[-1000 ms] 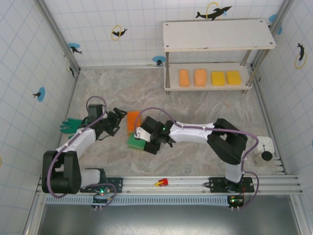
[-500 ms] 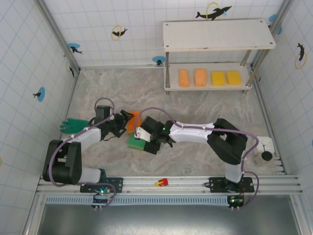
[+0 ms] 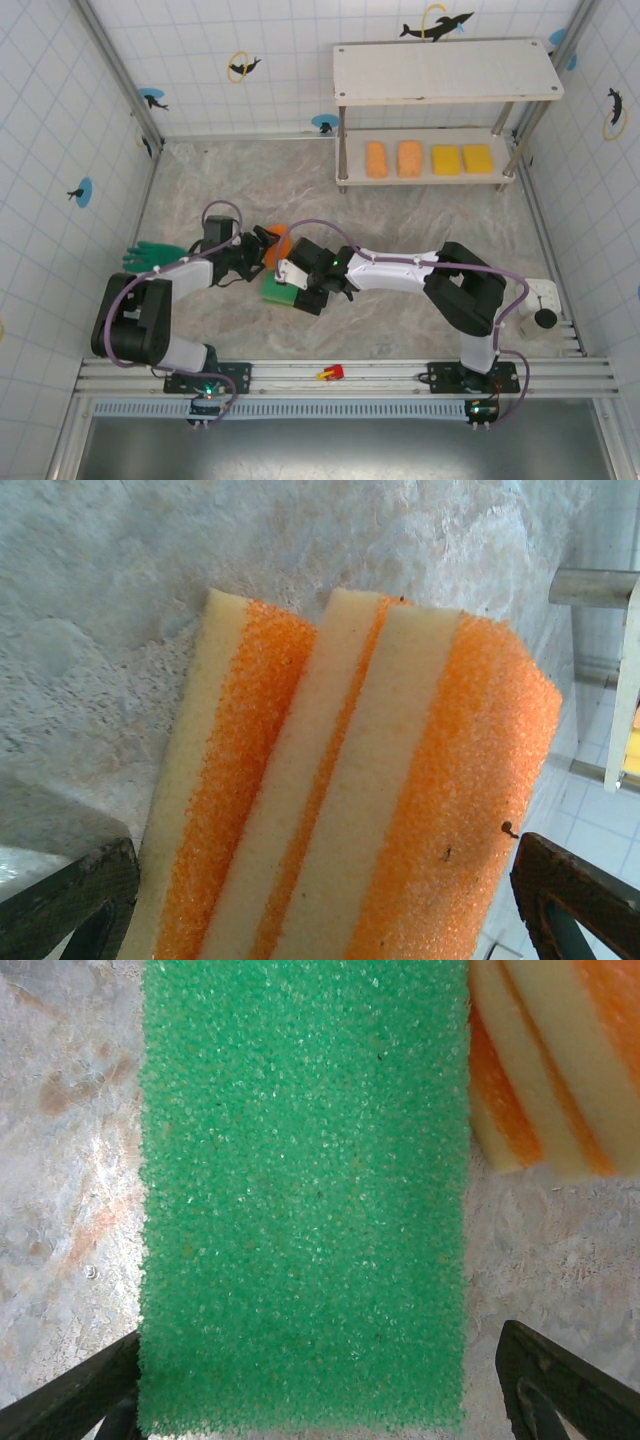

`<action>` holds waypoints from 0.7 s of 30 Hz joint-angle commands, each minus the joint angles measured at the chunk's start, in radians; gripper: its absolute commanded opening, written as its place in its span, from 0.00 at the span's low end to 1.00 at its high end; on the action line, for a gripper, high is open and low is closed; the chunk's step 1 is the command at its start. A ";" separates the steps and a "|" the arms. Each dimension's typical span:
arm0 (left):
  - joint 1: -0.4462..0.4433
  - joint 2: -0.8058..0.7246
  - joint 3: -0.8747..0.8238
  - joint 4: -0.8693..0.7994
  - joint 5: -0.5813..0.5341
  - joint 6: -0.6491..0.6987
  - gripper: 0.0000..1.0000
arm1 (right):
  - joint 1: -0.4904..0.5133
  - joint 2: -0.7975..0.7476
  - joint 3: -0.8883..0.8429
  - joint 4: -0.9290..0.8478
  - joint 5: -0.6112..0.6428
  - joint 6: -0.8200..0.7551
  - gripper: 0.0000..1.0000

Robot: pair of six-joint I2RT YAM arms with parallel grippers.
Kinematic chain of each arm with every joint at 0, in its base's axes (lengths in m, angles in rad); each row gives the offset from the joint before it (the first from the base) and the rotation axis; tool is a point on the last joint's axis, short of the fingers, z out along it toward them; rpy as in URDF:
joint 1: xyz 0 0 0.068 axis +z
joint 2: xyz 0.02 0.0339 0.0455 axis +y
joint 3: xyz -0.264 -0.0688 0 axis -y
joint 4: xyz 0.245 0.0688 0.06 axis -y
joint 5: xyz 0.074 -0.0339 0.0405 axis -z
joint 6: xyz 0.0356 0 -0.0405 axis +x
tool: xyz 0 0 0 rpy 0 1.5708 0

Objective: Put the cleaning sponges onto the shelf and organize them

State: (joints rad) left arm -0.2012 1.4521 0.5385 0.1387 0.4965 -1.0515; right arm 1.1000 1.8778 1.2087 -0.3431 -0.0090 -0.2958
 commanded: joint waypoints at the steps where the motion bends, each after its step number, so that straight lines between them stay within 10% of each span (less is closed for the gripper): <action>1: -0.013 0.024 0.011 0.026 0.010 -0.017 0.97 | 0.004 -0.029 0.003 -0.007 0.010 0.004 0.88; 21: -0.048 0.126 0.098 0.093 0.022 -0.050 0.97 | 0.004 -0.042 -0.009 -0.013 0.038 0.010 0.88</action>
State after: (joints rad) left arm -0.2386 1.5574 0.6106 0.2092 0.5095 -1.0851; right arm 1.1004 1.8778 1.2087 -0.3454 0.0139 -0.2955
